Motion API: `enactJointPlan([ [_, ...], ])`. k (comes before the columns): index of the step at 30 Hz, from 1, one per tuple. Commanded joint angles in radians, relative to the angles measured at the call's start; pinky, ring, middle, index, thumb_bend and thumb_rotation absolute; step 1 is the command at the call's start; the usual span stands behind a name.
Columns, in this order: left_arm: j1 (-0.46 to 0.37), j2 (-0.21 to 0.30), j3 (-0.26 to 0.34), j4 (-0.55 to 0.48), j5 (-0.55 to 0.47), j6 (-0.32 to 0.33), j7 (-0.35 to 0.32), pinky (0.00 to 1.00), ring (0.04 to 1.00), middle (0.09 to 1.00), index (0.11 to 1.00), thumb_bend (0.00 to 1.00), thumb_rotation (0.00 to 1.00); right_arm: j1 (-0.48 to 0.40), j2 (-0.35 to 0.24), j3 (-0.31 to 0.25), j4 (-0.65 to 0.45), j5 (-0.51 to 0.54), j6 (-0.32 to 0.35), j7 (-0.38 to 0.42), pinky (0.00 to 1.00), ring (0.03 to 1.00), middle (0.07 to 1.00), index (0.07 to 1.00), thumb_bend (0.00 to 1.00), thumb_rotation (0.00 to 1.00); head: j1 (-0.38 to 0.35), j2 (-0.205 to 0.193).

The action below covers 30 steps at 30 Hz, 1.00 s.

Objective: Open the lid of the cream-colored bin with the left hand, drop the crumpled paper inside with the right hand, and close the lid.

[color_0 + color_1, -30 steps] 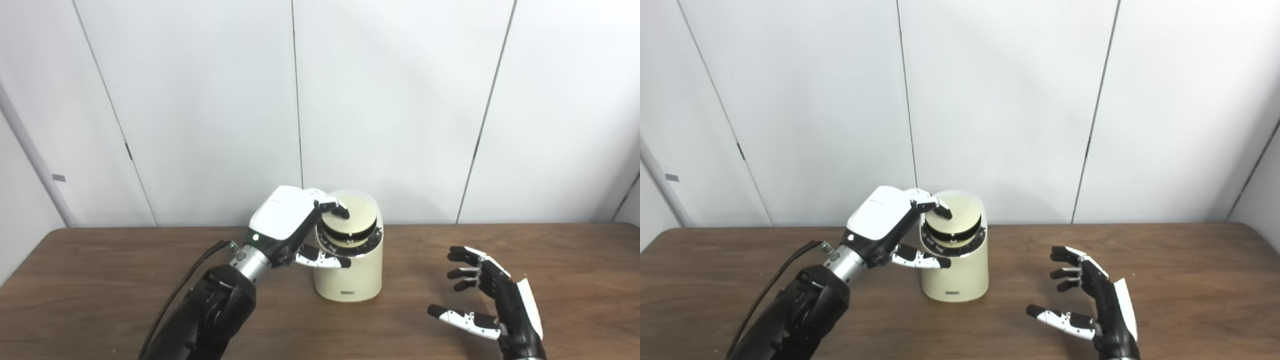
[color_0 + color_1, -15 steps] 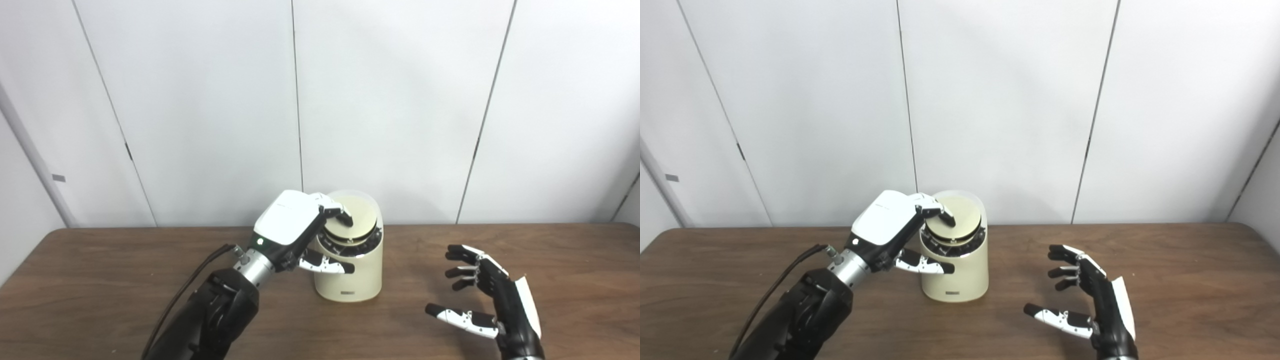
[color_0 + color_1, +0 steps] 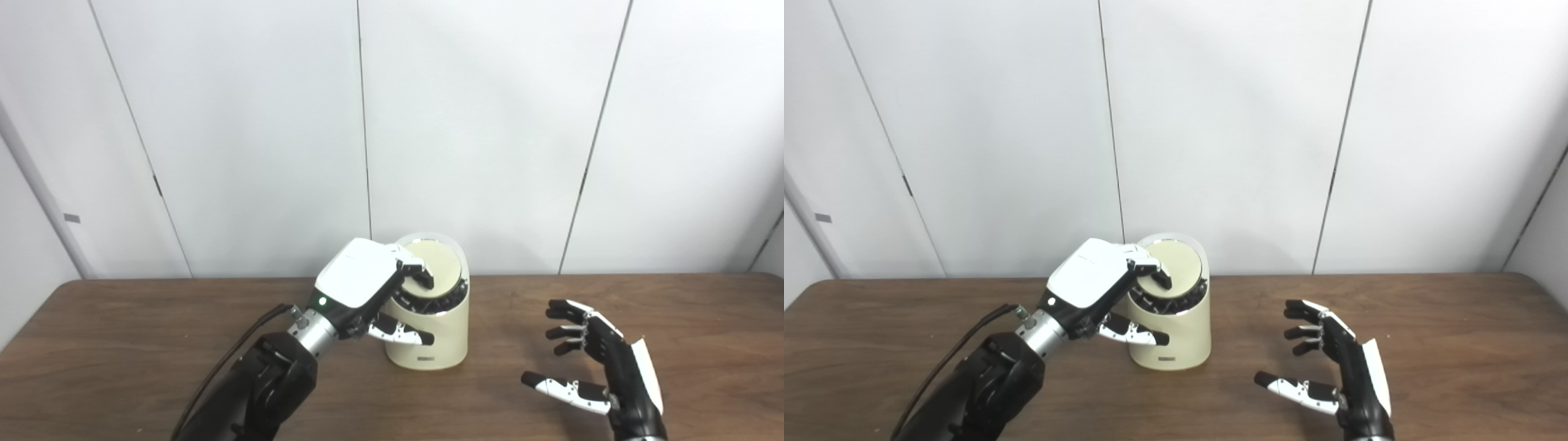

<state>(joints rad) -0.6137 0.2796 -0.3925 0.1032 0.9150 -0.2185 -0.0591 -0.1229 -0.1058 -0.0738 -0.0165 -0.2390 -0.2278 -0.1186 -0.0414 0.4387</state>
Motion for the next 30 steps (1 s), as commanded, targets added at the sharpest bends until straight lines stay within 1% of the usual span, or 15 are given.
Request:
enactJointPlan([
  [1,-0.024,0.016,-0.011,-0.012,0.027,-0.01,0.005,0.64,0.74,0.652,0.65,0.82,0.36,-0.03,-0.001,-0.004,-0.04,-0.002,-0.012,-0.015,0.47,0.603,0.711,0.714,0.75,0.07,-0.001,0.001],
  [5,-0.024,0.021,-0.026,0.005,0.057,-0.016,0.024,0.66,0.746,0.653,0.655,0.82,0.35,-0.032,-0.003,-0.002,-0.033,-0.004,-0.033,-0.017,0.48,0.602,0.709,0.713,0.74,0.07,-0.001,0.001],
  [12,-0.026,0.025,-0.048,0.034,0.087,-0.021,0.057,0.67,0.752,0.66,0.666,0.83,0.35,-0.028,0.002,-0.003,-0.049,-0.006,-0.007,-0.015,0.48,0.602,0.711,0.713,0.75,0.07,-0.004,0.009],
  [18,-0.032,0.032,-0.077,0.056,0.127,-0.01,0.062,0.71,0.76,0.663,0.671,0.83,0.36,-0.027,0.001,-0.003,-0.055,-0.003,0.002,-0.012,0.48,0.605,0.714,0.717,0.74,0.07,-0.004,0.014],
  [22,-0.039,0.037,-0.101,0.066,0.145,-0.005,0.048,0.75,0.779,0.664,0.662,0.84,0.37,-0.027,0.003,-0.004,-0.057,-0.006,0.011,-0.015,0.48,0.606,0.714,0.716,0.75,0.09,-0.005,0.015],
  [25,-0.046,0.041,-0.124,0.074,0.153,0.001,0.011,0.8,0.801,0.659,0.662,0.85,0.39,-0.028,0.003,-0.004,-0.059,-0.006,0.014,-0.015,0.48,0.605,0.713,0.716,0.75,0.09,-0.005,0.016],
  [27,-0.049,0.042,-0.136,0.077,0.153,0.007,-0.014,0.83,0.812,0.658,0.662,0.86,0.4,-0.028,0.006,-0.004,-0.065,-0.004,0.021,-0.015,0.48,0.604,0.712,0.714,0.76,0.08,-0.004,0.017],
  [30,-0.051,0.044,-0.152,0.076,0.155,0.012,-0.043,0.83,0.812,0.653,0.656,0.88,0.4,-0.027,0.007,-0.005,-0.067,-0.001,0.023,-0.014,0.48,0.604,0.712,0.714,0.75,0.08,-0.006,0.019],
])
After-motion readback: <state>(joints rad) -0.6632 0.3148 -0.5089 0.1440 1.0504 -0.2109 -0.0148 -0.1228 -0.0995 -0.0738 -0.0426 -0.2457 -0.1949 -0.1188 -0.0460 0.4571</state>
